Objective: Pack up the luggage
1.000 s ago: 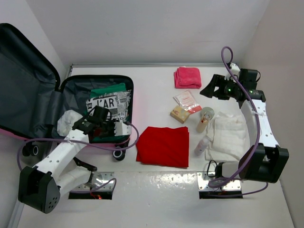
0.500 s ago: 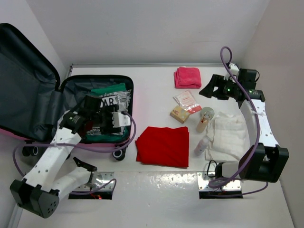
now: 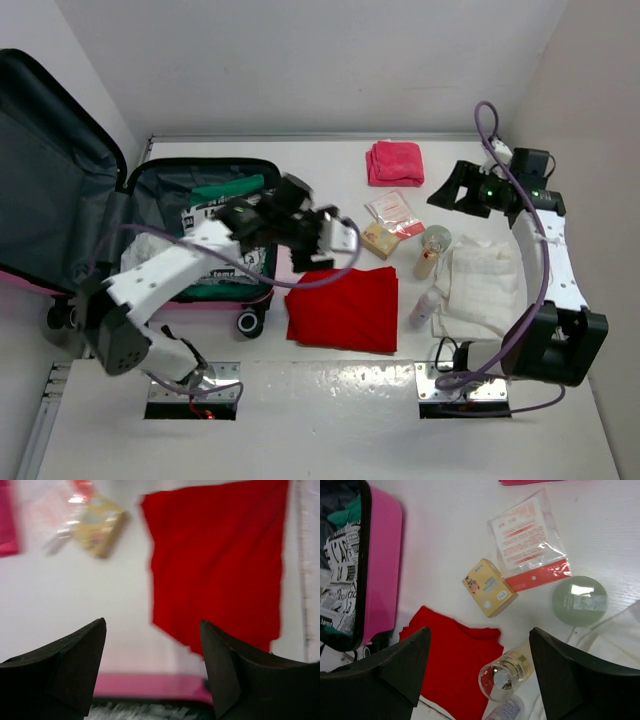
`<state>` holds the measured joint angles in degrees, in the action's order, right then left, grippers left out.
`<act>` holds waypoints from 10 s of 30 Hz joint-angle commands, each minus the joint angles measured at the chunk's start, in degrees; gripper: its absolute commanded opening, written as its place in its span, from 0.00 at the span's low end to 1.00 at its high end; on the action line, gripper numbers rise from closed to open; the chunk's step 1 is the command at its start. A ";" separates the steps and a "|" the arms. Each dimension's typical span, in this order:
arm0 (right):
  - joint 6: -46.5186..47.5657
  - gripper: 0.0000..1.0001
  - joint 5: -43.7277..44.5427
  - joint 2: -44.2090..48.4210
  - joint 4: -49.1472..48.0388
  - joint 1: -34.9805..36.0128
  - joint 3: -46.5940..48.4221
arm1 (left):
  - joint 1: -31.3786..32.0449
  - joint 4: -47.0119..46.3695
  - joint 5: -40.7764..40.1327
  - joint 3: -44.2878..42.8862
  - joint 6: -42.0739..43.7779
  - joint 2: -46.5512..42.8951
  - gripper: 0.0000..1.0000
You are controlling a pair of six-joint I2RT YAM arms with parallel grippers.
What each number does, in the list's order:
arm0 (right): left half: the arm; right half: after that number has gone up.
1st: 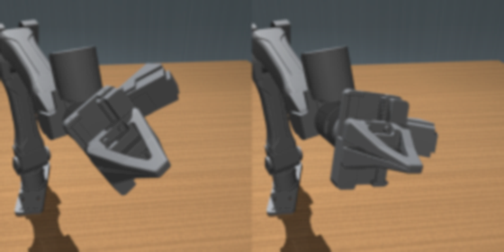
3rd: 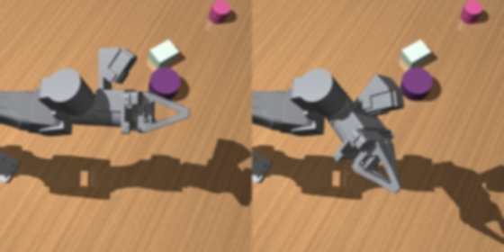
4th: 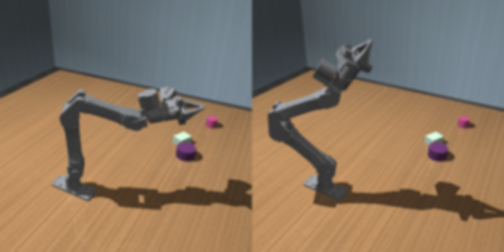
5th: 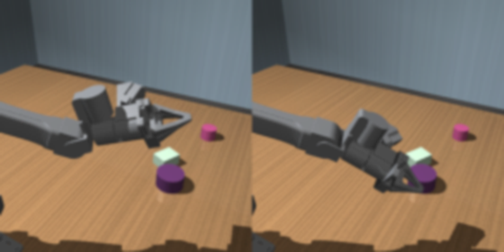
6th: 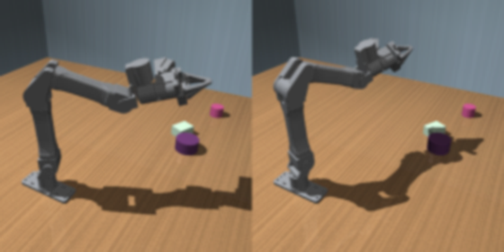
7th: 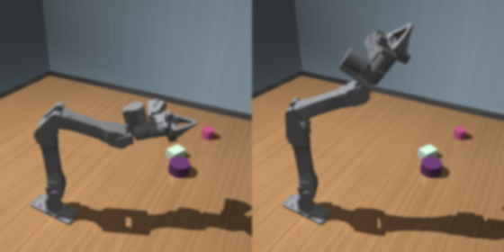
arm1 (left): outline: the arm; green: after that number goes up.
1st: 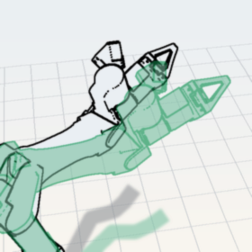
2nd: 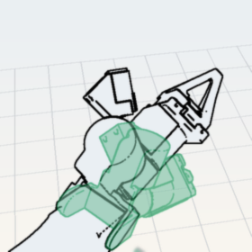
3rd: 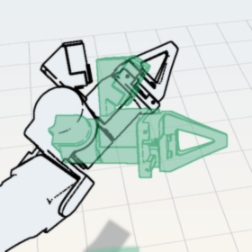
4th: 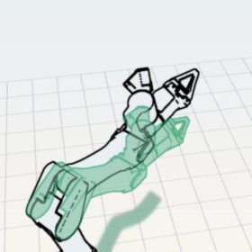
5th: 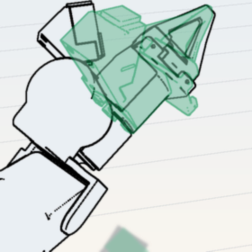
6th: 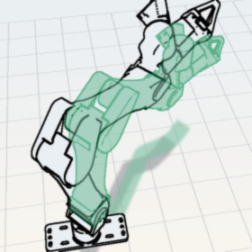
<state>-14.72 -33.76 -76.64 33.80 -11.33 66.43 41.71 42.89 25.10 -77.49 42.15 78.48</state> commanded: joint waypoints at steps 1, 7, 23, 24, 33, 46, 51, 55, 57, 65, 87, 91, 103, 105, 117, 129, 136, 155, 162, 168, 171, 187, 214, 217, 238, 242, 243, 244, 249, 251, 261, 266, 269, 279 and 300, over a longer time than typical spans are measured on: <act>-1.19 0.79 -0.96 3.07 1.53 -3.43 0.28 | 8.97 -2.62 -2.51 4.62 -4.45 4.22 0.78; 1.79 0.79 -2.71 3.96 6.36 -9.58 1.86 | 14.62 -9.83 -8.23 10.43 -4.44 14.49 0.76; 9.44 0.79 -4.91 7.29 10.32 -13.80 0.63 | 17.96 -23.11 -14.55 9.46 -6.03 32.95 0.79; 9.36 0.79 -4.91 7.30 10.41 -13.89 0.54 | 17.96 -23.12 -14.56 9.47 -6.55 34.01 0.79; 9.89 0.79 -5.09 7.30 10.59 -14.42 1.68 | 17.26 -20.05 -8.05 7.53 -6.38 40.43 0.33; 4.27 0.79 -7.45 6.24 4.61 -14.07 1.59 | 6.82 -12.69 -13.40 -4.91 -15.69 20.60 0.00; 2.59 0.79 -7.55 5.54 1.09 -11.36 0.28 | -0.74 -7.48 -17.89 -10.84 -17.45 11.98 0.00; 2.07 0.79 -6.59 4.66 -1.02 -7.67 -0.34 | -7.95 -7.47 -25.95 -12.42 -19.55 5.82 0.00; 1.45 0.79 -5.88 3.79 -1.98 -6.60 -0.25 | -13.81 -7.47 -28.87 -12.42 -19.56 4.50 0.00; 0.13 0.79 -3.69 -0.96 -4.45 0.25 2.38 | -39.76 -9.23 -33.03 -7.24 -24.73 4.13 0.00; 2.50 0.79 -0.17 -2.46 -2.95 4.30 4.23 | -45.93 -20.39 -53.07 3.40 -53.66 26.11 0.27; 2.68 0.79 -0.08 -2.20 -2.16 3.51 4.58 | -47.60 -19.87 -48.31 0.51 -52.61 25.33 0.51; 1.19 0.78 8.77 -1.66 -10.85 3.68 6.16 | -39.52 -18.99 -39.00 -21.98 -41.45 7.83 0.86; 1.80 0.78 15.44 -5.68 -11.74 5.52 9.66 | -36.98 -19.69 -38.46 -23.49 -39.70 7.13 0.86; -14.88 0.84 13.46 -39.07 -17.98 5.18 30.48 | -22.83 -17.94 -33.19 -12.33 -35.04 0.10 0.86; -17.28 0.86 24.35 -54.05 -17.19 5.18 43.08 | -21.50 -14.51 -42.59 -10.57 -30.81 -3.42 0.86; -15.96 0.86 24.18 -59.49 -15.96 5.62 46.06 | -21.50 -14.51 -44.35 -8.91 -28.97 -3.42 0.86; -14.90 0.59 21.54 -66.18 -16.75 10.63 48.88 | -21.50 -13.98 -47.25 -6.80 -26.86 -3.95 0.86; -13.84 0.09 21.56 -63.38 -16.92 10.19 48.26 | -21.50 -13.98 -47.87 -4.69 -28.17 -5.00 0.86; -13.05 0.00 14.87 -54.68 -19.38 9.66 48.87 | -23.78 -15.21 -47.87 -2.75 -32.74 -5.00 0.87; -15.58 0.00 12.14 -50.19 -20.61 10.45 50.98 | -27.29 -16.43 -49.18 -2.14 -37.22 -5.00 0.87; -35.28 0.00 4.76 -38.76 -32.55 27.93 49.14 | -45.22 -17.49 -40.06 -2.66 -51.82 -6.14 0.87; -35.83 0.00 10.11 -63.28 -51.90 56.59 61.44 | -73.00 -12.84 -9.90 1.47 -55.34 -13.61 0.91; -31.69 0.00 11.86 -64.95 -51.74 57.47 60.57 | -73.00 -12.23 -8.67 2.00 -53.85 -14.14 0.91; -4.09 0.14 24.35 -55.11 -35.64 46.75 43.51 | -60.00 -12.65 0.13 10.95 -42.84 -10.89 0.85; -4.35 0.48 23.65 -53.88 -35.56 46.49 46.41 | -56.49 -17.05 -2.15 12.63 -44.08 -11.50 0.85; -4.35 0.52 22.78 -53.18 -35.56 46.58 46.59 | -54.83 -17.75 -2.77 12.63 -44.08 -10.98 0.85; -4.26 0.55 22.34 -52.13 -35.39 46.58 46.77 | -53.94 -17.76 -3.39 12.63 -44.08 -10.98 0.85; -4.79 0.62 18.74 -47.03 -33.89 45.44 43.44 | -50.07 -21.44 -6.82 12.02 -45.75 -8.44 0.87; -6.45 0.56 17.77 -43.62 -33.98 44.21 40.11 | -48.31 -22.67 -7.34 11.32 -46.28 -7.91 0.87; -12.88 0.37 16.27 -30.35 -33.98 36.56 28.41 | -36.28 -30.94 -7.70 3.94 -52.08 4.30 0.73; -11.65 0.40 15.57 -24.36 -30.56 31.03 21.90 | -30.03 -31.47 -13.33 -1.50 -51.03 14.32 0.73; -11.47 0.40 14.95 -21.19 -29.06 28.04 18.39 | -28.18 -31.47 -15.87 -5.11 -51.03 21.33 0.73; -6.56 0.45 12.23 -12.32 -21.24 19.34 15.48 | -29.67 -16.97 -25.81 -0.12 -41.28 29.36 0.65; 20.87 0.65 15.21 6.78 32.02 -22.23 1.95 | -29.42 -20.83 -19.31 -16.81 -38.90 10.64 1.00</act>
<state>-5.96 -15.99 -68.58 52.07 -29.32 71.48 11.05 20.53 5.56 -92.29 2.61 90.80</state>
